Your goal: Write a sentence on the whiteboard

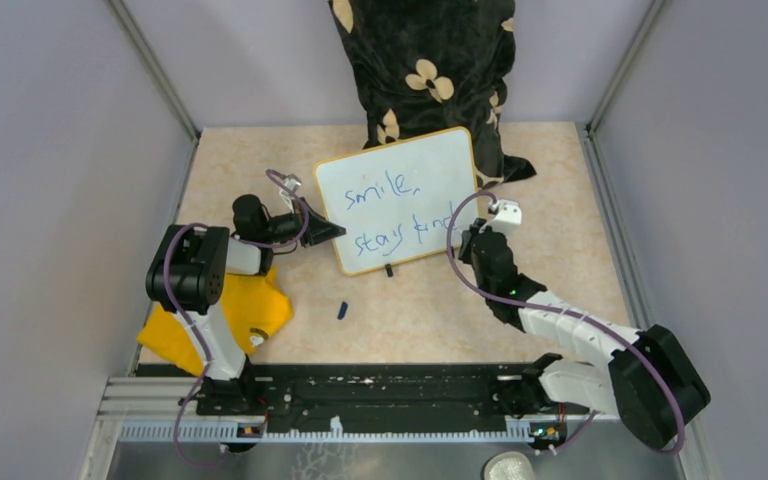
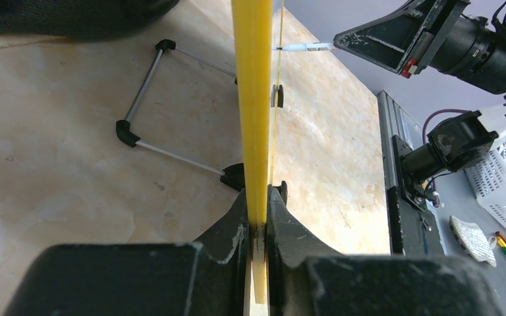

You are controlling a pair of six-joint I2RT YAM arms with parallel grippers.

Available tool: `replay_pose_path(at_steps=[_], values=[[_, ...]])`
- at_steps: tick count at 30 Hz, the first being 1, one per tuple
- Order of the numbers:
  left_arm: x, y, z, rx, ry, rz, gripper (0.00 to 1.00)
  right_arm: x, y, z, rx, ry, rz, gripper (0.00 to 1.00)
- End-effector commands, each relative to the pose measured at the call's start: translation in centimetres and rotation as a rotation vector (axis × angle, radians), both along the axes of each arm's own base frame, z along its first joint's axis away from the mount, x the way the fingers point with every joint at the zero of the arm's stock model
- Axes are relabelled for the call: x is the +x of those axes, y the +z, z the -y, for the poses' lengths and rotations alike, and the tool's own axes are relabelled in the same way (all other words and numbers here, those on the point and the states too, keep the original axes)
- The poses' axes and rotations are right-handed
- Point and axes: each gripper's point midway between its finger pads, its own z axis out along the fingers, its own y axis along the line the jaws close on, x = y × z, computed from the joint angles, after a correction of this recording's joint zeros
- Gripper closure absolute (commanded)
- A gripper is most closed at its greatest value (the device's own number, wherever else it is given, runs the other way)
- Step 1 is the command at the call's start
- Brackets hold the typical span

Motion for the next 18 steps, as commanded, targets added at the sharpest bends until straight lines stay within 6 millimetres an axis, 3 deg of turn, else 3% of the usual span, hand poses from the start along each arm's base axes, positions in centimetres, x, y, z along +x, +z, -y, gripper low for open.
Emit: replay_pose_path(at_steps=[1, 10, 18], values=[[0.5, -3.1, 0.0, 0.050, 0.049, -0.063, 1.00, 0.6, 2.4, 0.9, 0.038, -0.041, 0.073, 1.00], [0.5, -3.1, 0.0, 0.050, 0.047, -0.062, 1.00, -2.0, 5.3, -0.2, 0.092, 0.071, 0.131, 1.00], [0.5, -3.1, 0.0, 0.051, 0.047, -0.063, 1.00, -3.4, 7.6, -4.8, 0.012, 0.208, 0.213, 1.00]])
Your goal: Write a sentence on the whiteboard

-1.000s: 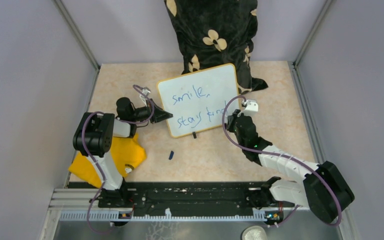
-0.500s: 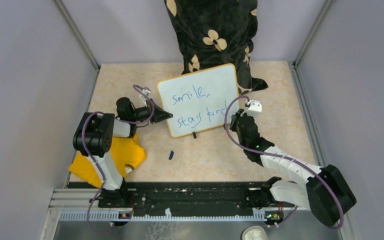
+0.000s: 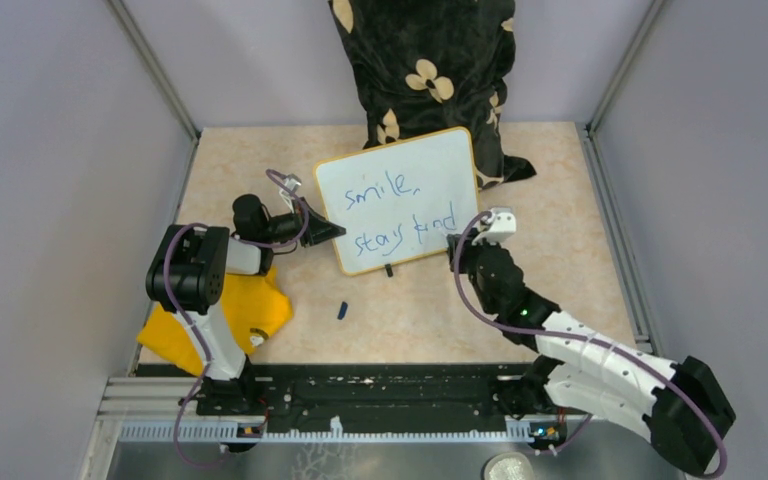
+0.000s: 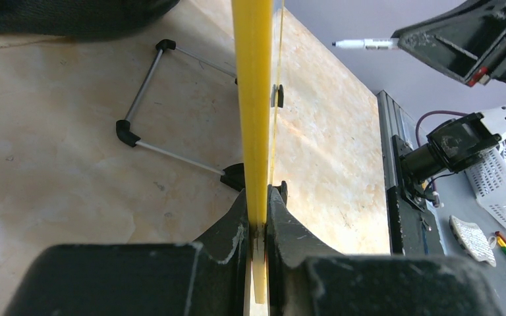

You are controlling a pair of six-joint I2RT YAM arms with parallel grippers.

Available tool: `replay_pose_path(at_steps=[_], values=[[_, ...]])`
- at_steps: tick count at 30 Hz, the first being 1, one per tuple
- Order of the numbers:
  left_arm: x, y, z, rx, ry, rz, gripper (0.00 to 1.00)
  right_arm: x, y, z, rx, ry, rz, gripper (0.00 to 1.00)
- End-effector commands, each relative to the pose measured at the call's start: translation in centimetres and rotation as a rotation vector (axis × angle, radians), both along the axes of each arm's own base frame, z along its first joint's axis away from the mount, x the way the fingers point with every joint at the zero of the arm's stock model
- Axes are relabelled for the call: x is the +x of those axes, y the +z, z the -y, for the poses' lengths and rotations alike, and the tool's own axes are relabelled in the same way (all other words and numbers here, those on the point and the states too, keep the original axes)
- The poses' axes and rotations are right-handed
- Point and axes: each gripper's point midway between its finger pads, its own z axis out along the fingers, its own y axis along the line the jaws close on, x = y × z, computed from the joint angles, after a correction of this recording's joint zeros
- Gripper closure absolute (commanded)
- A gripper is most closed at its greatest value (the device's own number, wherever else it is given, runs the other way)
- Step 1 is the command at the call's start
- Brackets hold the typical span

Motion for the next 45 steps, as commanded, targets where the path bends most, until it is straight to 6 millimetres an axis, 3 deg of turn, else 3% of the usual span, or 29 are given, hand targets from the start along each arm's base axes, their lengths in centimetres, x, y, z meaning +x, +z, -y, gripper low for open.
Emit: replay_pose_path(at_steps=[1, 9, 22, 45], values=[[0.5, -3.1, 0.0, 0.050, 0.047, -0.062, 1.00, 0.4, 2.2, -2.6, -0.040, 0.054, 0.077, 1.00], [0.5, -3.0, 0.0, 0.050, 0.046, -0.062, 1.00, 1.8, 2.3, -5.2, -0.017, 0.079, 0.107, 1.00], [0.5, -3.2, 0.0, 0.052, 0.048, -0.066, 1.00, 3.3, 3.5, -5.4, -0.027, 0.036, 0.154, 1.00], [0.5, -3.2, 0.0, 0.053, 0.048, -0.067, 1.00, 4.6, 1.0, -4.7, -0.053, 0.010, 0.094, 1.00]])
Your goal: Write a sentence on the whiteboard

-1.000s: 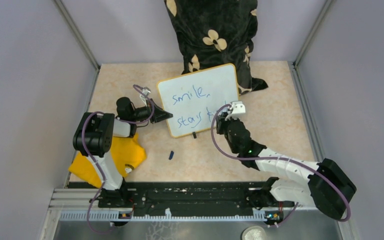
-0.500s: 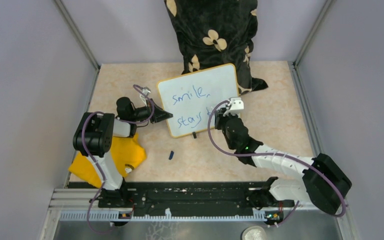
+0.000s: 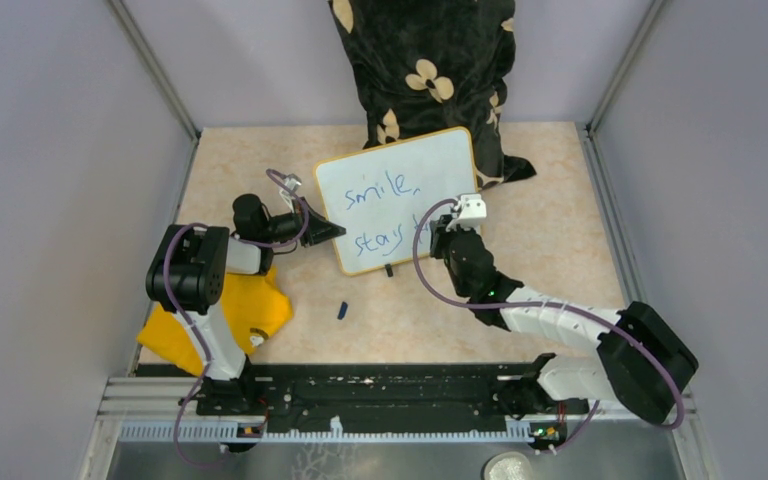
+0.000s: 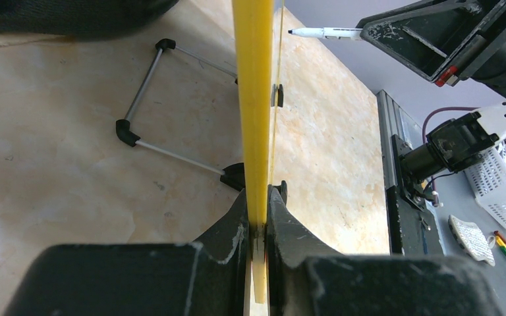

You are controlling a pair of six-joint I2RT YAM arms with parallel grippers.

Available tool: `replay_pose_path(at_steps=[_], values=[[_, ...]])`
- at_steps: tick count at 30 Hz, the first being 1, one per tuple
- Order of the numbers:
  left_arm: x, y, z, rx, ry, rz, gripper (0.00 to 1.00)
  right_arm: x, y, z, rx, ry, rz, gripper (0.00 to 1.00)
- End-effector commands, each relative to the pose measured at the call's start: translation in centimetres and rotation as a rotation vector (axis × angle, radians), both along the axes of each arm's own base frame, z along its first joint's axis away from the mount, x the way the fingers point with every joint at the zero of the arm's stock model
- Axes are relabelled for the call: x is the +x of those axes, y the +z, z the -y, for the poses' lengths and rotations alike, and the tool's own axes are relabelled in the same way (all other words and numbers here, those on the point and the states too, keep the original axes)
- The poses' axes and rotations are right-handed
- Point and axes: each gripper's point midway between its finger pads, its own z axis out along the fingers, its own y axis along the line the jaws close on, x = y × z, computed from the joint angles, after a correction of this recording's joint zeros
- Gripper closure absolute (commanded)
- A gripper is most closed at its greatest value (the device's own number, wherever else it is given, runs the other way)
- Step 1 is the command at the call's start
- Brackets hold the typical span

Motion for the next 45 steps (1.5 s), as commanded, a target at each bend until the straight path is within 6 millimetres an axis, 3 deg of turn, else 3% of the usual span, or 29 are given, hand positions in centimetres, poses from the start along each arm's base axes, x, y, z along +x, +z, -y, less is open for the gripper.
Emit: replay_pose_path(at_steps=[1, 38, 41, 45], values=[[0.5, -3.1, 0.0, 0.052, 0.051, -0.064, 1.00, 0.8, 2.0, -0.4, 0.066, -0.006, 0.042, 1.00], [0.5, -3.1, 0.0, 0.051, 0.051, -0.064, 1.00, 0.7, -1.2, 0.5, 0.020, -0.033, -0.047, 1.00], [0.5, -3.1, 0.0, 0.051, 0.051, -0.066, 1.00, 0.5, -1.0, 0.7, 0.028, -0.032, -0.042, 1.00], [0.5, -3.1, 0.0, 0.051, 0.051, -0.066, 1.00, 0.1, 0.7, 0.7, 0.072, -0.018, -0.007, 1.00]])
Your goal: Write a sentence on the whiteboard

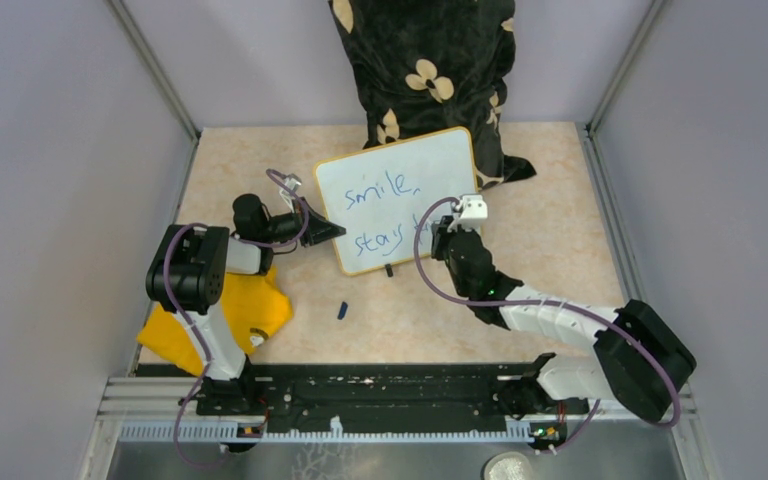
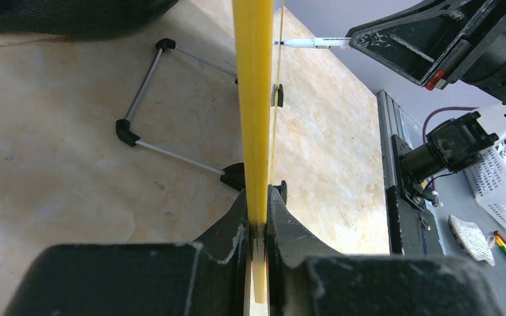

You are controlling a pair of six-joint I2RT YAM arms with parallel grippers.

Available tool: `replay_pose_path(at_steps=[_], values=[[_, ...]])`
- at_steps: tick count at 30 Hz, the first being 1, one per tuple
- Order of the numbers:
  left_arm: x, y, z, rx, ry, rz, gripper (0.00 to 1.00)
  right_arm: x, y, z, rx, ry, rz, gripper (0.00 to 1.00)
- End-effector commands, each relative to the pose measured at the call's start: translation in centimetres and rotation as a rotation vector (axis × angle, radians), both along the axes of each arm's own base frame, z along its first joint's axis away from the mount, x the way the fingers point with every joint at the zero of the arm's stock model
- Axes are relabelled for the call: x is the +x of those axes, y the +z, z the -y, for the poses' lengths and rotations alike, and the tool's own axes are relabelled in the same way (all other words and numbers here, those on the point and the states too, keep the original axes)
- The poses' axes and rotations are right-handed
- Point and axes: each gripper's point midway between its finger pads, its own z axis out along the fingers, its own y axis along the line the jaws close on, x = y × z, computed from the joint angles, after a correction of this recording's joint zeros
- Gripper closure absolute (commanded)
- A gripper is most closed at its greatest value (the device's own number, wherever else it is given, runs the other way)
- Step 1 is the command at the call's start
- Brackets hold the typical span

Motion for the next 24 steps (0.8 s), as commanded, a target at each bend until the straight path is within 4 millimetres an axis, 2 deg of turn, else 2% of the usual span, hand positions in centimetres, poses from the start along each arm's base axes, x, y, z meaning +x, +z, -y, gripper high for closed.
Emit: replay_pose_path(at_steps=[1, 7, 13, 18, 24], values=[[0.5, -3.1, 0.0, 0.051, 0.051, -0.066, 1.00, -0.2, 2.8, 0.3, 0.078, 0.004, 0.057, 1.00], [0.5, -3.1, 0.0, 0.050, 0.050, -0.066, 1.00, -1.2, 7.0, 1.3, 0.152, -0.001, 0.136, 1.00], [0.5, -3.2, 0.0, 0.052, 0.051, -0.065, 1.00, -2.7, 7.8, 3.7, 0.155, -0.041, 0.150, 1.00], [0.5, -3.2, 0.0, 0.053, 0.048, -0.064, 1.00, -4.5, 6.4, 6.1, 0.137, -0.081, 0.132, 1.00], [0.5, -3.3, -0.1, 0.056, 0.050, -0.067, 1.00, -6.1, 3.1, 8.0, 0.146, -0.117, 0.073, 1.00]])
